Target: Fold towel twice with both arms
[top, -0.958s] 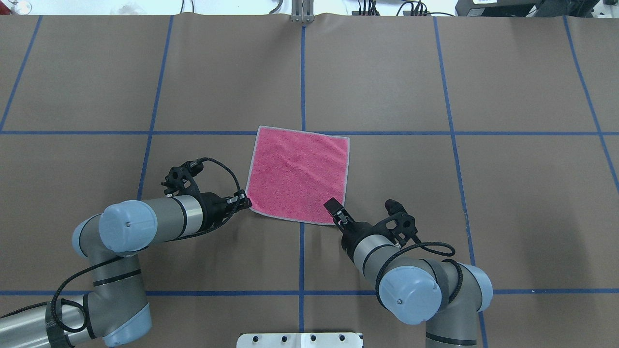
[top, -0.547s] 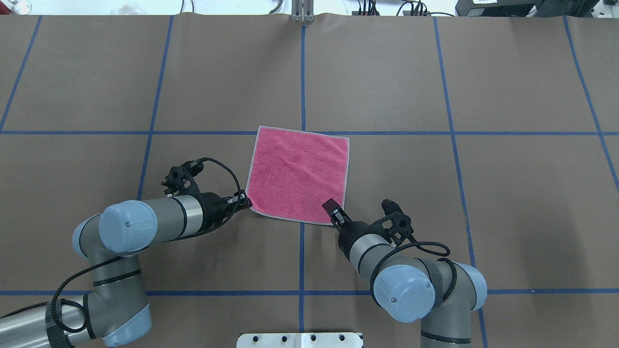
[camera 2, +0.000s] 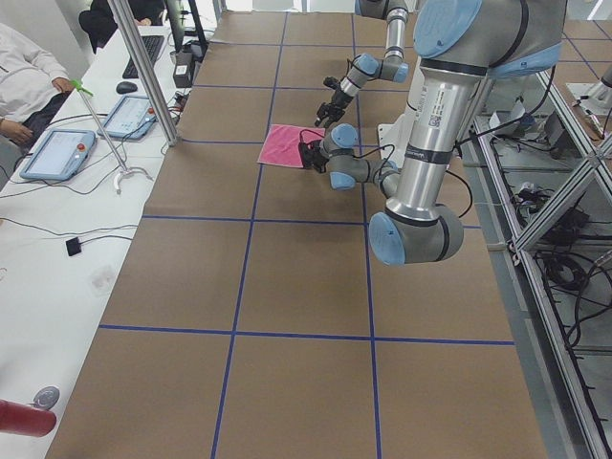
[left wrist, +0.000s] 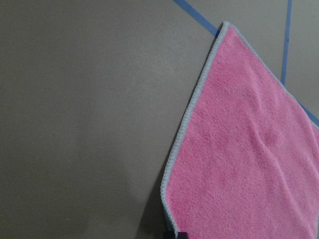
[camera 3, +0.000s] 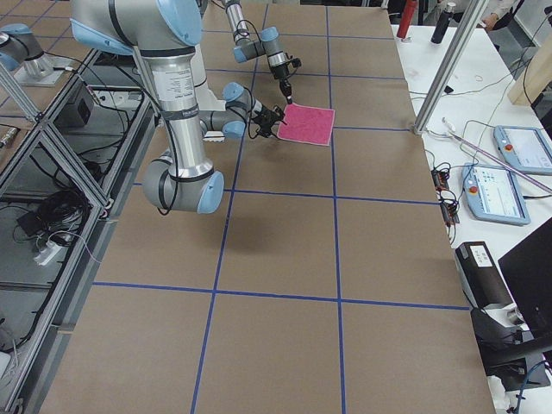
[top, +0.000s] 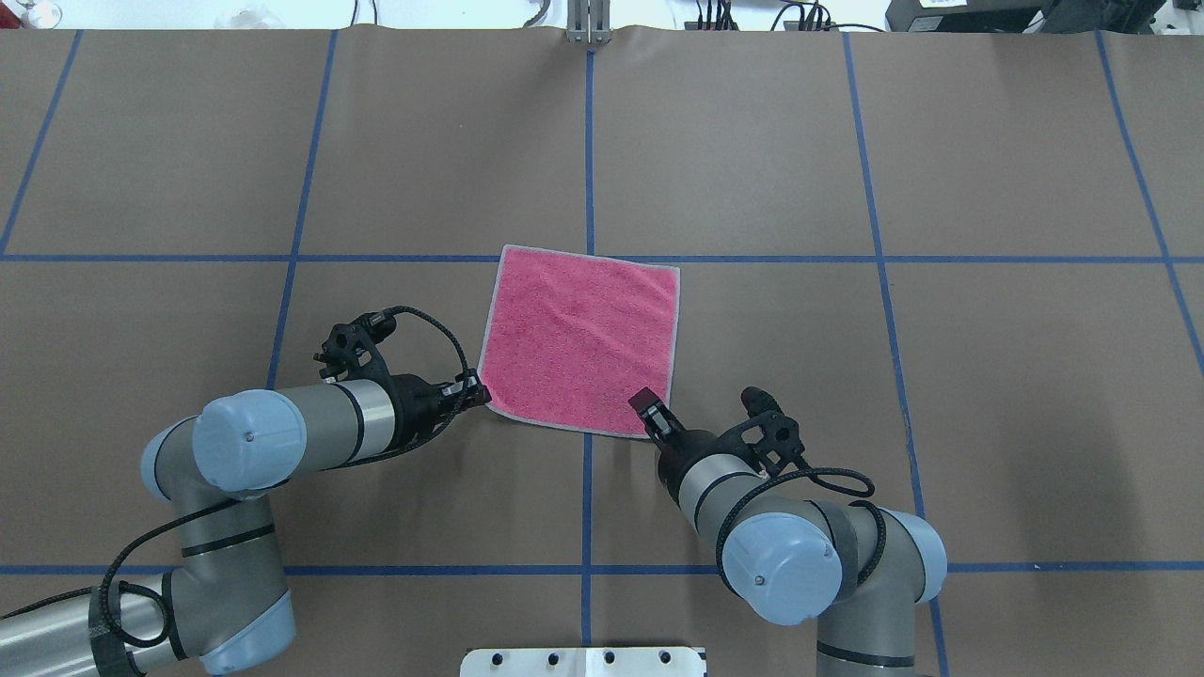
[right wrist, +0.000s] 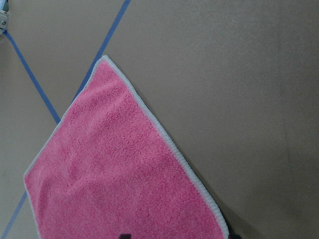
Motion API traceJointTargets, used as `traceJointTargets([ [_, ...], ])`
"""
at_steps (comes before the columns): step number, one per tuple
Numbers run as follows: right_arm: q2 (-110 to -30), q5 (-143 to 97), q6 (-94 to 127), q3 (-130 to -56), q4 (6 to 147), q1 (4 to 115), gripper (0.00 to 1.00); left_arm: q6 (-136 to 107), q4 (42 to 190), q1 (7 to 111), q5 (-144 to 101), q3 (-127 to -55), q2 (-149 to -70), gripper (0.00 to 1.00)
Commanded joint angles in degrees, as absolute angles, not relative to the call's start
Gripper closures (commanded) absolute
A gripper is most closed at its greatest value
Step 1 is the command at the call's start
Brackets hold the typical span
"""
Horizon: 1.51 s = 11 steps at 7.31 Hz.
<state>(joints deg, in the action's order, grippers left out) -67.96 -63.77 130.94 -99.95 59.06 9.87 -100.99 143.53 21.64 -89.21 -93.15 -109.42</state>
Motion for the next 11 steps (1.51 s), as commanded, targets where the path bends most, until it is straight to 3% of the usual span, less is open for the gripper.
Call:
traceJointTargets([
  [1,-67.9,-64.9,130.4,-100.3,60.7,10.0,0.29,-101.0,143.5,21.6,-89.2,-93.1,-109.4,1.00],
  [4,-67.9,-66.2,129.2,-100.2,61.5,10.1,0.25,-101.0,143.5,21.7,-89.2,-93.2,-109.3,1.00],
  [7,-67.5,-65.7,131.0,-100.0,61.4,9.9,0.46,-101.0,143.5,21.6,-89.2,-93.1,-109.3,1.00],
  [9,-67.5,-65.7,131.1,-100.0,61.4,9.9,0.47,-101.0,143.5,21.6,-89.2,-93.2,-109.3,1.00],
  [11,-67.6,-65.7,131.1,-100.0,61.3,10.0,0.56,-101.0,143.6,21.6,-89.2,-93.2,-109.3,1.00],
])
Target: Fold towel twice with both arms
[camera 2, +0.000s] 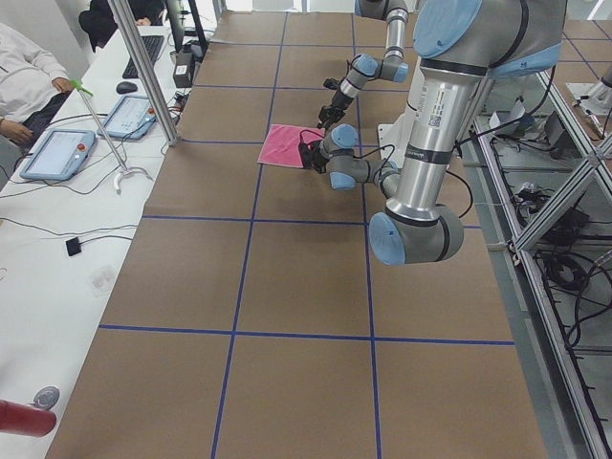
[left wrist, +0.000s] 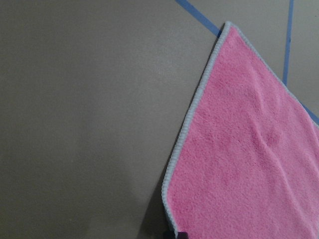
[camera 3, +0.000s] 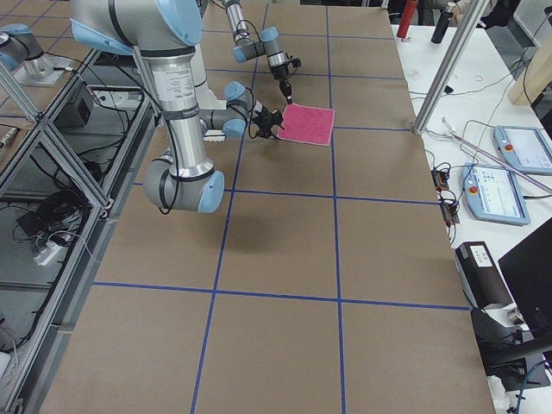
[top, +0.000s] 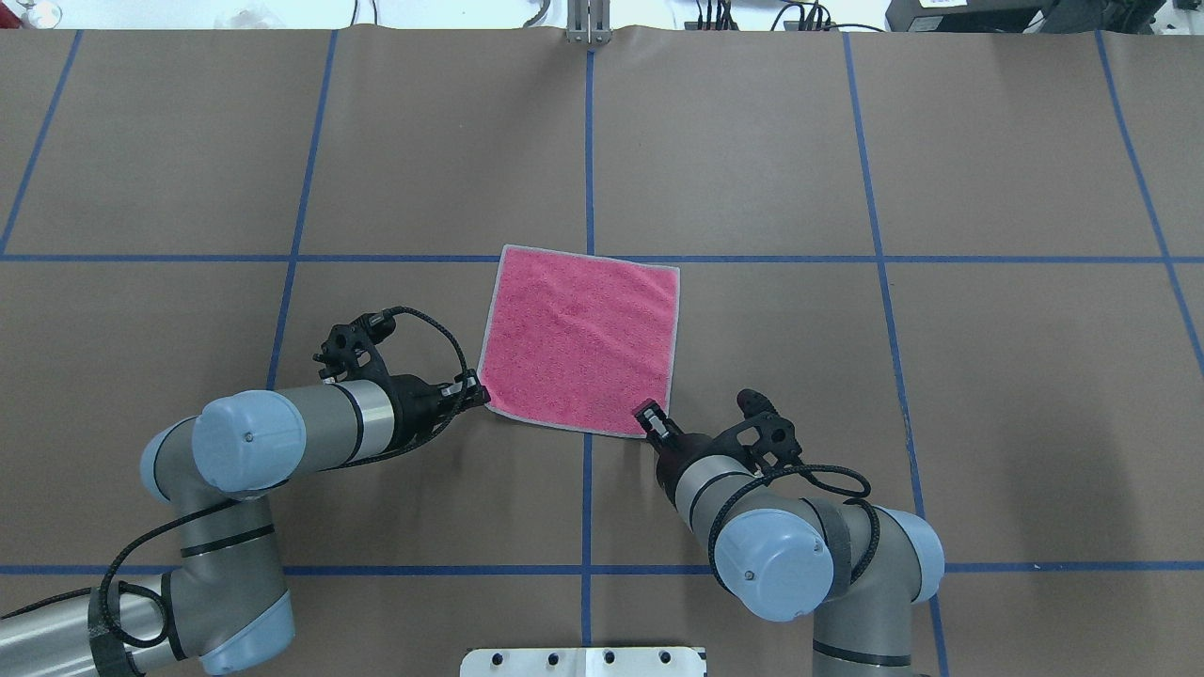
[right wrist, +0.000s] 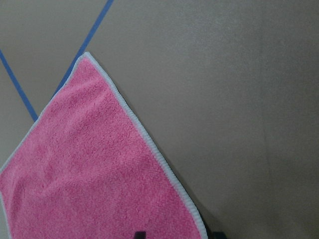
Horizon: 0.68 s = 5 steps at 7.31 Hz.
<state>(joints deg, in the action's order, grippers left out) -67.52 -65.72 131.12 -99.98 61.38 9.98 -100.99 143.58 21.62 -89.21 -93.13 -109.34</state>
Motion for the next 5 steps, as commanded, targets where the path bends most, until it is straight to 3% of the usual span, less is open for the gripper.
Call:
traceJointTargets([
  [1,-67.7,-65.7,131.1,-99.9,61.3,10.0,0.58,-101.0,143.6,21.6,-89.2,-93.2,-109.4,1.00],
  [3,-67.7,-65.7,131.2,-99.9,61.3,10.0,0.67,-100.9,143.6,21.6,-89.3,-93.2,-109.4,1.00],
  [5,-67.8,-65.6,131.4,-99.9,61.3,10.0,1.00,-100.9,143.6,21.5,-89.3,-93.2,-109.5,1.00],
])
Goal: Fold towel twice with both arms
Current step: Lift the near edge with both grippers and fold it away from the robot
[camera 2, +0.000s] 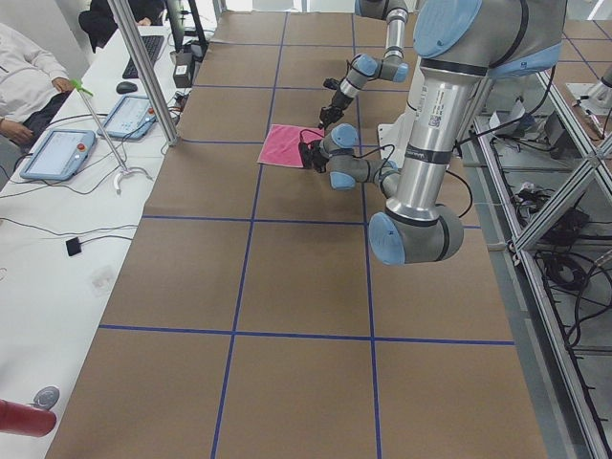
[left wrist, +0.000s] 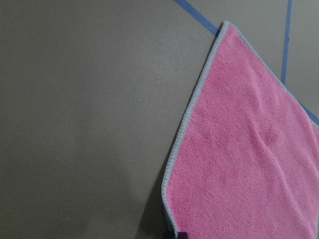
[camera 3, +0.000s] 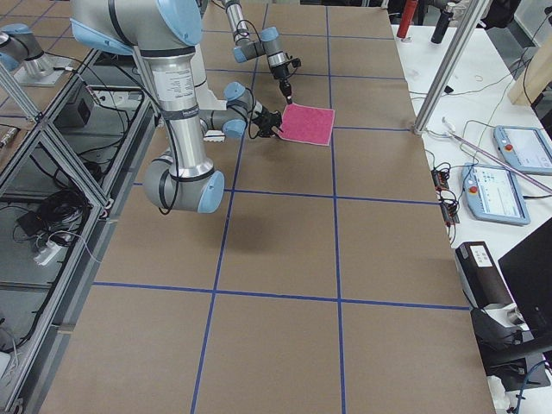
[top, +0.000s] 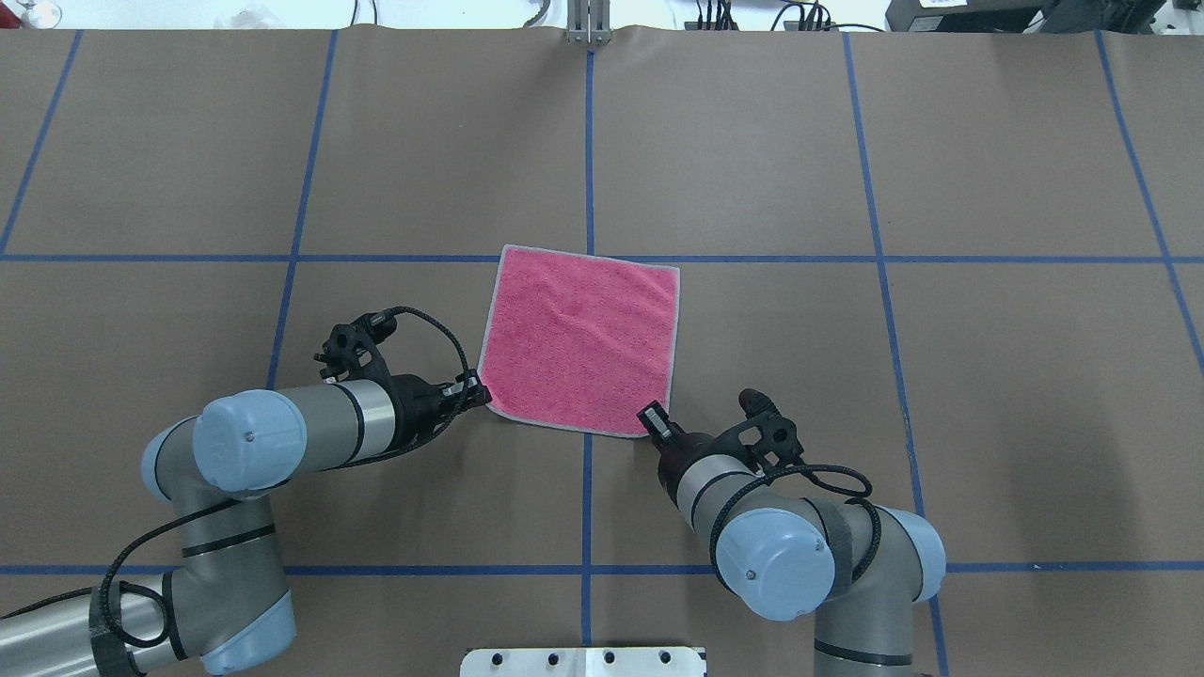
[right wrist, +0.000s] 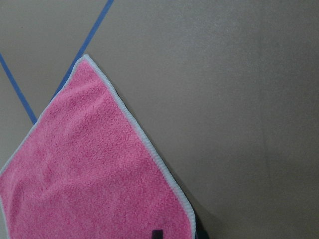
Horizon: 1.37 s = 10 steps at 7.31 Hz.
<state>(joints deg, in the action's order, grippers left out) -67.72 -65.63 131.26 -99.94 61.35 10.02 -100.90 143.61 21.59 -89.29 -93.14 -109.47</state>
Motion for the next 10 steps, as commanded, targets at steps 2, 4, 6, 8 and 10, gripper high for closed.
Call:
traceJointTargets([
  [2,-67.9,-64.4,131.4,-100.6,61.3,10.2,1.00,-100.9,143.6,21.6,-89.3,-93.2,-109.8,1.00],
  [4,-69.2,-64.5,131.3,-104.7,61.3,10.6,1.00,-100.8,143.6,21.6,-89.7,-95.5,-109.3,1.00],
  [6,-72.8,-64.5,131.3,-108.9,61.3,10.6,1.00,-100.9,143.5,21.1,-89.8,-98.2,-109.3,1.00],
  [8,-75.7,-64.5,131.3,-112.0,61.2,9.5,1.00,-100.9,143.5,18.8,-89.7,-103.3,-105.8,1.00],
  [10,-76.1,-64.4,131.3,-113.5,61.2,8.4,1.00,-101.0,143.4,17.1,-89.6,-106.9,-103.2,1.00],
])
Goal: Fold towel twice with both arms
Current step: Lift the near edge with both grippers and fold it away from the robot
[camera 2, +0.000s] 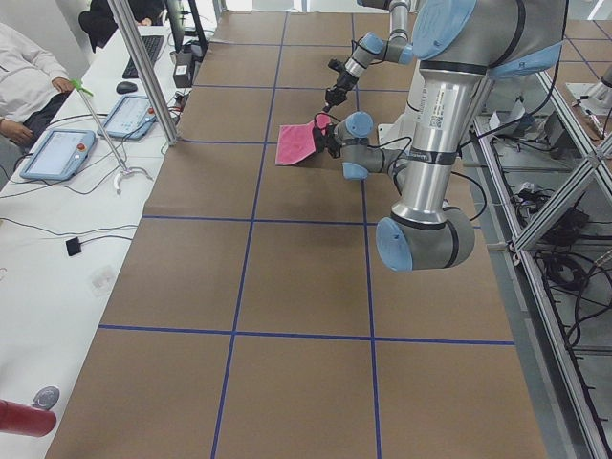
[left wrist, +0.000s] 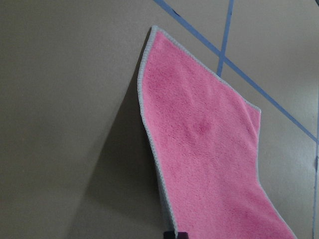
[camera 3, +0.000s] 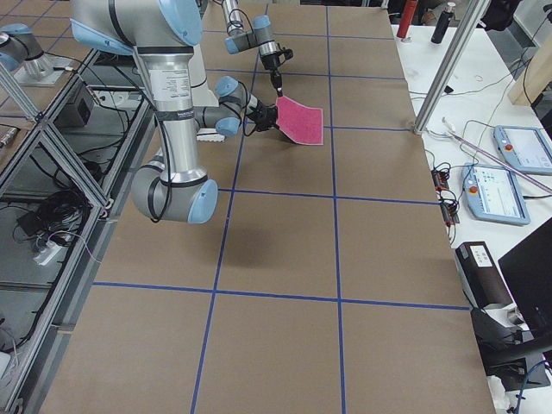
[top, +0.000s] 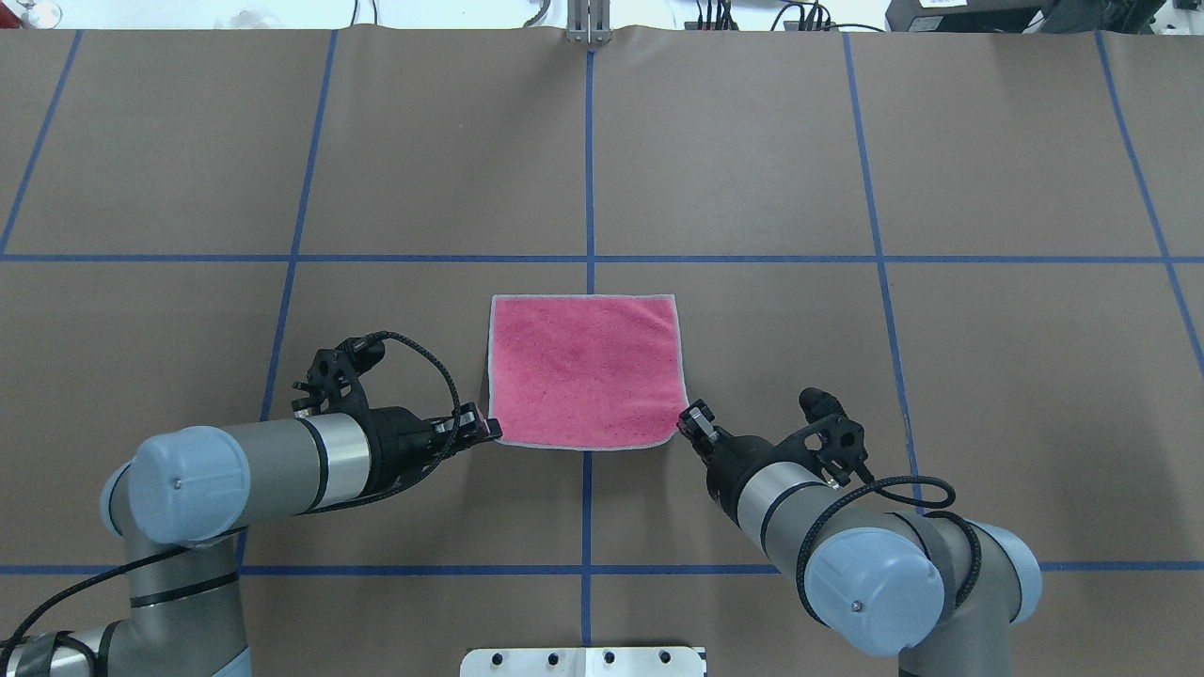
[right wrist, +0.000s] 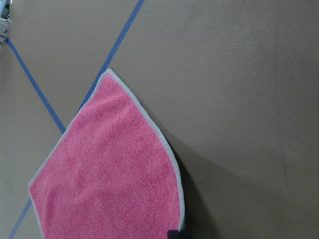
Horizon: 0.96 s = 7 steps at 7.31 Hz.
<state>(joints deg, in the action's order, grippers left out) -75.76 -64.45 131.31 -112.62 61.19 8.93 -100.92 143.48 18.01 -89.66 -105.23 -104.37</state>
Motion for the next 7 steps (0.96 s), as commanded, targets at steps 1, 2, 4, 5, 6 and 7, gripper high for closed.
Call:
traceJointTargets([
  [1,-75.5,-64.4,131.2,-113.3,61.2,8.3,1.00,-100.9,143.3,17.1,-89.6,-106.2,-103.6,1.00],
  [2,-74.5,-64.4,131.0,-112.4,61.3,7.8,1.00,-100.9,143.3,17.1,-89.7,-105.5,-104.0,1.00],
  [4,-72.6,-64.4,130.4,-109.9,61.3,8.6,1.00,-100.9,143.3,17.1,-89.6,-104.2,-104.6,1.00],
  [5,-70.9,-64.4,130.4,-108.1,61.4,9.7,1.00,-100.9,143.3,17.7,-89.6,-103.9,-104.7,1.00],
  [6,-69.8,-64.5,130.2,-106.4,61.4,11.0,1.00,-101.0,142.0,17.9,-89.5,-103.9,-104.8,1.00],
  [7,-69.3,-64.5,130.2,-105.4,61.4,12.1,1.00,-101.0,141.2,18.9,-89.4,-103.8,-105.3,1.00],
])
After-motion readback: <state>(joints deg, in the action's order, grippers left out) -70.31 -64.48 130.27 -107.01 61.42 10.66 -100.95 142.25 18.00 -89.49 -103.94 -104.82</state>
